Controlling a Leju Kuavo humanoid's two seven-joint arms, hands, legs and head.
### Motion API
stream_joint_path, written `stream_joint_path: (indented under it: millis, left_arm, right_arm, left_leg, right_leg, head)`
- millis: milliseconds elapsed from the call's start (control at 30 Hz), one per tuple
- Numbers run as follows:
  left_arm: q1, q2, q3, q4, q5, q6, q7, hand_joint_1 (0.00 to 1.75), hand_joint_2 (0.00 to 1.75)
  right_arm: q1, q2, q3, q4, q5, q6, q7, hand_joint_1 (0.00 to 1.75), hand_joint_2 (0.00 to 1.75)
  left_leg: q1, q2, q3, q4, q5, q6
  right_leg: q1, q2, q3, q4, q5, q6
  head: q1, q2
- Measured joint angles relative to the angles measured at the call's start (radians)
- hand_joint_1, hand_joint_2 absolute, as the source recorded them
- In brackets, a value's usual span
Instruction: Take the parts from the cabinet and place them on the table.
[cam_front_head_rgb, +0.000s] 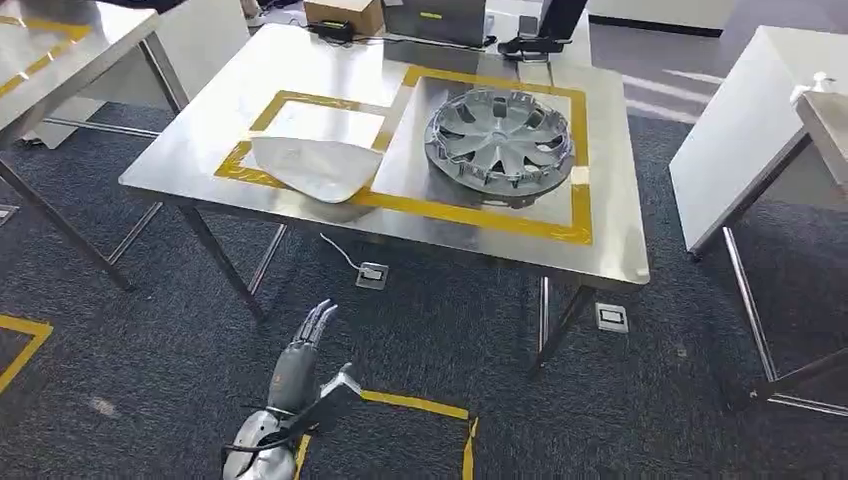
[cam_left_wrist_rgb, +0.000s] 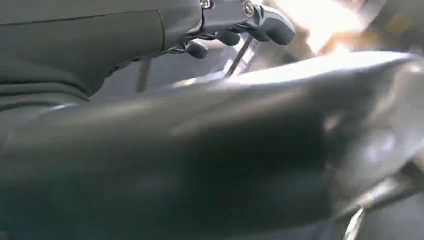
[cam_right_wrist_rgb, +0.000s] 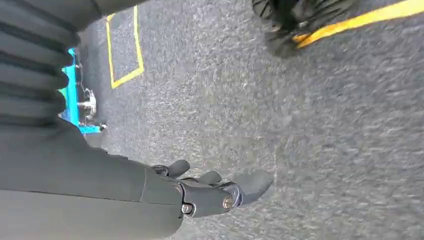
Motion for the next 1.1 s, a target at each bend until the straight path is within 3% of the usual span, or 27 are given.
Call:
stream_joint_path:
  millis: [33, 67, 100, 133, 167, 233, 267, 300, 333, 367, 400, 433, 467, 767, 1033, 1067, 1100]
  left_arm:
    - [0.014, 0.007, -0.001, 0.013, 0.004, -0.020, 0.032, 0.00, 1.75]
    - [0.028, 0.015, -0.001, 0.023, 0.013, -0.040, 0.065, 0.00, 1.75]
    - [0.042, 0.024, -0.001, 0.036, 0.022, -0.056, 0.104, 0.00, 1.75]
    - [0.056, 0.030, -0.001, 0.043, 0.029, -0.065, 0.139, 0.00, 1.75]
    - [0.067, 0.042, -0.001, 0.052, 0.045, -0.079, 0.179, 0.00, 1.75]
    - [0.099, 0.065, 0.002, 0.075, 0.079, -0.104, 0.263, 0.00, 1.75]
    - [0.120, 0.077, 0.006, 0.084, 0.095, -0.113, 0.301, 0.00, 1.75]
    - [0.141, 0.094, 0.014, 0.095, 0.110, -0.118, 0.346, 0.00, 1.75]
    - [0.165, 0.109, 0.025, 0.101, 0.121, -0.124, 0.372, 0.00, 1.75]
    - [0.190, 0.116, 0.036, 0.104, 0.132, -0.132, 0.389, 0.00, 1.75]
    - [0.209, 0.126, 0.048, 0.107, 0.142, -0.141, 0.397, 0.00, 1.75]
    - [0.224, 0.134, 0.062, 0.110, 0.151, -0.149, 0.402, 0.00, 1.75]
    - [0.238, 0.137, 0.071, 0.110, 0.160, -0.158, 0.403, 0.00, 1.75]
    - [0.319, 0.158, 0.182, 0.106, 0.234, -0.244, 0.413, 0.00, 1.75]
    - [0.376, 0.164, 0.280, 0.075, 0.298, -0.319, 0.417, 0.00, 1.75]
    - [0.383, 0.164, 0.292, 0.070, 0.307, -0.329, 0.418, 0.00, 1.75]
    - [0.391, 0.165, 0.305, 0.065, 0.314, -0.338, 0.418, 0.00, 1.75]
  right_arm:
    - [0.001, -0.002, -0.002, 0.000, 0.000, 0.000, 0.004, 0.00, 1.75]
    - [0.002, -0.002, -0.003, 0.000, 0.000, 0.000, 0.010, 0.00, 1.75]
    - [0.002, -0.003, -0.005, 0.000, 0.000, 0.000, 0.013, 0.00, 1.75]
    - [-0.001, -0.008, -0.005, 0.000, 0.001, 0.000, 0.014, 0.00, 1.75]
    - [-0.002, -0.010, -0.005, 0.000, 0.004, 0.000, 0.020, 0.00, 1.75]
    - [-0.004, -0.011, -0.005, 0.000, 0.014, 0.000, 0.034, 0.00, 1.75]
    - [-0.004, -0.012, -0.005, 0.000, 0.017, 0.000, 0.041, 0.00, 1.75]
    - [-0.003, -0.013, -0.005, 0.000, 0.021, 0.000, 0.049, 0.00, 1.75]
    - [0.002, -0.015, 0.000, 0.000, 0.017, 0.000, 0.051, 0.00, 1.75]
    - [0.008, -0.018, 0.015, 0.000, 0.007, 0.000, 0.051, 0.00, 1.75]
    - [0.013, -0.019, 0.033, 0.000, -0.009, -0.001, 0.050, 0.00, 1.75]
    - [0.017, -0.023, 0.053, -0.001, -0.028, -0.002, 0.047, 0.00, 1.75]
    - [0.019, -0.025, 0.073, -0.002, -0.047, -0.003, 0.044, 0.00, 1.75]
    - [0.048, -0.058, 0.284, -0.039, -0.240, -0.014, 0.013, 0.00, 1.75]
    - [0.080, -0.084, 0.498, -0.081, -0.410, -0.016, -0.013, 0.00, 1.75]
    - [0.084, -0.088, 0.526, -0.087, -0.432, -0.017, -0.017, 0.00, 0.00]
    - [0.089, -0.092, 0.554, -0.092, -0.454, -0.018, -0.023, 0.00, 0.00]
  left_leg:
    - [0.000, 0.001, -0.014, 0.002, 0.010, -0.001]
    - [0.000, 0.002, -0.025, 0.005, 0.017, -0.004]
    - [0.000, 0.002, -0.030, 0.007, 0.023, -0.007]
    - [-0.002, 0.004, -0.033, 0.009, 0.027, -0.011]
    - [-0.003, 0.005, -0.032, 0.010, 0.032, -0.015]
    - [0.002, 0.010, -0.030, 0.005, 0.044, -0.027]
    - [0.000, 0.011, -0.033, 0.002, 0.039, -0.023]
    - [-0.003, 0.010, -0.034, 0.001, 0.010, -0.002]
    - [-0.002, 0.010, -0.035, -0.002, 0.016, -0.006]
    - [-0.002, 0.010, -0.035, -0.009, 0.044, -0.021]
    - [-0.001, 0.010, -0.035, -0.012, 0.068, -0.026]
    - [-0.001, 0.009, -0.036, -0.014, 0.062, -0.023]
    - [0.001, 0.008, -0.039, -0.015, 0.074, -0.025]
    - [0.002, 0.006, -0.042, -0.016, 0.077, -0.029]
    - [0.001, 0.005, -0.051, -0.015, 0.079, -0.023]
    - [0.001, 0.005, -0.052, -0.015, 0.080, -0.022]
    - [0.000, 0.005, -0.053, -0.015, 0.080, -0.020]
  right_leg:
    - [0.006, 0.000, 0.034, -0.024, 0.045, -0.008]
    - [0.012, 0.001, 0.094, -0.093, 0.069, -0.016]
    - [0.019, 0.002, 0.177, -0.197, 0.060, -0.026]
    - [0.027, 0.003, 0.249, -0.302, 0.000, -0.039]
    - [0.027, 0.000, 0.283, -0.362, -0.025, -0.044]
    - [0.034, 0.000, 0.278, -0.362, -0.021, -0.050]
    - [0.029, 0.001, 0.278, -0.372, -0.016, -0.046]
    - [0.028, 0.001, 0.274, -0.374, -0.012, -0.023]
    - [0.029, 0.001, 0.271, -0.374, -0.010, -0.036]
    - [0.031, 0.000, 0.268, -0.372, -0.005, -0.043]
    - [0.032, 0.000, 0.265, -0.370, -0.003, -0.043]
    - [0.032, -0.001, 0.261, -0.368, 0.000, -0.046]
    - [0.032, -0.002, 0.258, -0.367, 0.002, -0.046]
    - [0.032, -0.004, 0.255, -0.365, 0.004, -0.049]
    - [0.033, -0.004, 0.250, -0.369, 0.005, -0.053]
    - [0.033, -0.004, 0.249, -0.370, 0.005, -0.054]
    - [0.033, -0.005, 0.249, -0.371, 0.005, -0.054]
  head:
    - [0.001, 0.000]
    - [0.001, 0.000]
    - [0.002, 0.000]
    - [0.002, 0.000]
    - [0.001, 0.000]
    - [0.002, 0.000]
    - [0.002, 0.000]
    - [-0.002, 0.000]
    - [-0.001, 0.000]
    - [-0.001, 0.000]
    - [-0.002, 0.000]
    - [-0.002, 0.000]
    - [-0.002, 0.000]
    - [-0.002, 0.000]
    - [-0.002, 0.000]
    - [-0.001, 0.000]
    - [-0.002, 0.000]
